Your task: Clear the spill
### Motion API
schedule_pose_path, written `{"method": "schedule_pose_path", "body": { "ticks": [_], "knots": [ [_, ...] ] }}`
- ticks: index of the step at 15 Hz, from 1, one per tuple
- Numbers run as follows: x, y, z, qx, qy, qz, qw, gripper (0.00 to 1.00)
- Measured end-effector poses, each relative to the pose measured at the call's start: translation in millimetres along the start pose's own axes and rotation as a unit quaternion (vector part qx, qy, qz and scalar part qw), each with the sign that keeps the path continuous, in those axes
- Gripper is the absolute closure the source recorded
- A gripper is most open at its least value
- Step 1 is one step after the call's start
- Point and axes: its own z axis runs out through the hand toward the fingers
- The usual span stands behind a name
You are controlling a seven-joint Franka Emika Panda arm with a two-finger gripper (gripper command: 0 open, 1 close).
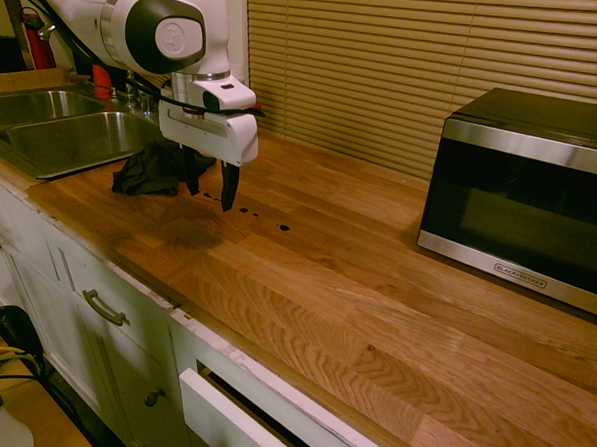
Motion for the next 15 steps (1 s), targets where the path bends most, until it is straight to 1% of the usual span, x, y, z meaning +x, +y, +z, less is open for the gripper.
{"method": "schedule_pose_path", "body": {
  "ticks": [2, 5, 8, 12, 15],
  "knots": [
    [-1.7, -1.5, 0.9, -0.001, 0.0, -0.003, 1.0, 0.0],
    [-26.2, -26.7, -0.9, 0.004, 0.002, -0.03, 1.0, 0.0],
    [-54.0, -60.5, -10.5, 0.022, 0.006, -0.05, 0.998, 0.0],
    [-89.5, -97.2, -34.9, 0.048, 0.014, -0.07, 0.996, 0.0],
    [-118.1, -122.4, -47.3, 0.068, 0.008, -0.087, 0.994, 0.0]
  ]
}}
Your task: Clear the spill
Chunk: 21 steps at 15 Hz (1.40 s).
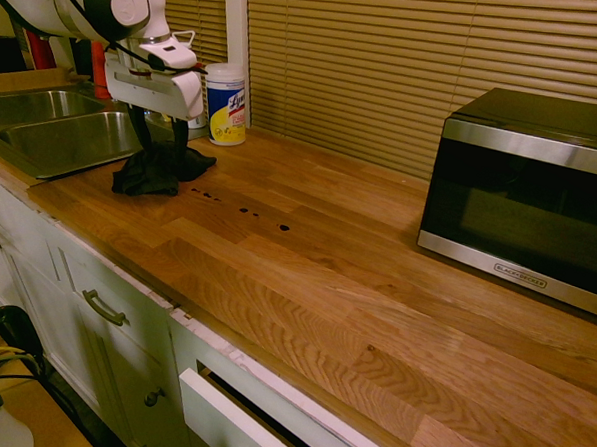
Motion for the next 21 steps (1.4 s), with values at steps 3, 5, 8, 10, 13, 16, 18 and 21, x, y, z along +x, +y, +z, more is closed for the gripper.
{"method": "schedule_pose_path", "body": {
  "ticks": [3, 5, 8, 10, 13, 16, 18, 21],
  "knots": [
    [-17.3, -30.9, -3.3, 0.016, 0.001, -0.013, 1.0, 0.0],
    [-24.4, -48.9, 1.8, 0.021, 0.003, -0.021, 1.0, 0.0],
    [-32.4, -72.2, 18.1, 0.019, 0.018, -0.028, 0.999, 0.0],
    [-32.6, -85.6, 32.7, 0.009, 0.033, -0.025, 0.999, 0.0],
    [-29.6, -101.6, 56.4, -0.008, 0.05, -0.011, 0.999, 0.0],
    [-26.3, -111.0, 78.6, -0.021, 0.049, -0.002, 0.999, 0.0],
    [-23.3, -113.3, 90.8, -0.03, 0.045, 0.005, 0.999, 1.0],
    [-23.2, -116.0, 96.7, -0.037, 0.043, 0.01, 0.998, 1.0]
  ]
}}
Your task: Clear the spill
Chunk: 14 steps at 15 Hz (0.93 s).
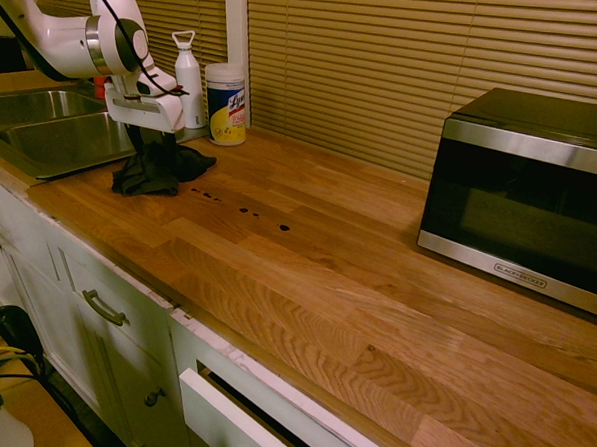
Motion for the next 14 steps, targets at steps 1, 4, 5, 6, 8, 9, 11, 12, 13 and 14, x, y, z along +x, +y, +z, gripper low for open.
{"method": "schedule_pose_path", "body": {
  "ticks": [1, 4, 5, 6, 8, 9, 11, 12, 13, 14],
  "knots": [
    [0.5, -0.2, 0.6, -0.001, 0.0, 0.001, 1.0, 1.0],
    [1.0, -0.3, 3.0, -0.004, -0.001, 0.003, 1.0, 1.0],
    [0.8, -0.6, 3.8, -0.005, -0.001, 0.003, 1.0, 1.0],
    [0.6, -1.1, 4.3, -0.005, -0.002, 0.003, 1.0, 1.0],
    [0.8, -1.9, 5.3, -0.005, -0.005, 0.006, 1.0, 1.0],
    [1.0, -2.2, 5.7, -0.004, -0.006, 0.007, 1.0, 1.0],
    [2.1, -2.2, 5.7, -0.004, -0.007, 0.009, 1.0, 1.0],
    [2.8, -2.0, 5.8, -0.004, -0.007, 0.01, 1.0, 1.0],
    [3.7, -1.7, 5.9, -0.004, -0.007, 0.011, 1.0, 1.0],
    [4.6, -1.4, 6.0, -0.004, -0.008, 0.013, 1.0, 1.0]
  ]
}}
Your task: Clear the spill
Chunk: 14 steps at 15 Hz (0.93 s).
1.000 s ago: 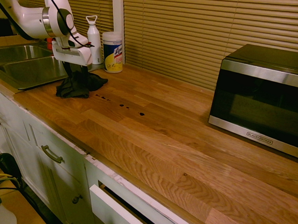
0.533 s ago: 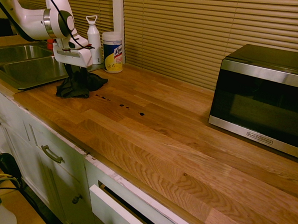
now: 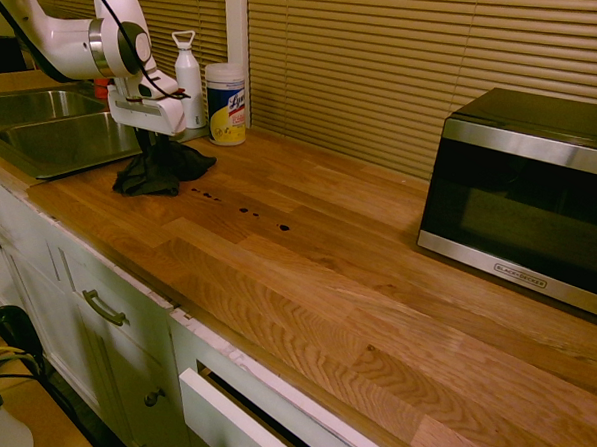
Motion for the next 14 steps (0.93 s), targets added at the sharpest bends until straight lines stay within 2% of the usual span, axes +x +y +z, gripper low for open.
{"method": "schedule_pose_path", "body": {
  "ticks": [9, 14],
  "knots": [
    [35.5, 19.3, 2.2, -0.017, 0.003, 0.019, 1.0, 1.0],
    [73.6, 58.7, 3.1, -0.024, 0.01, 0.041, 0.999, 1.0]
  ]
}}
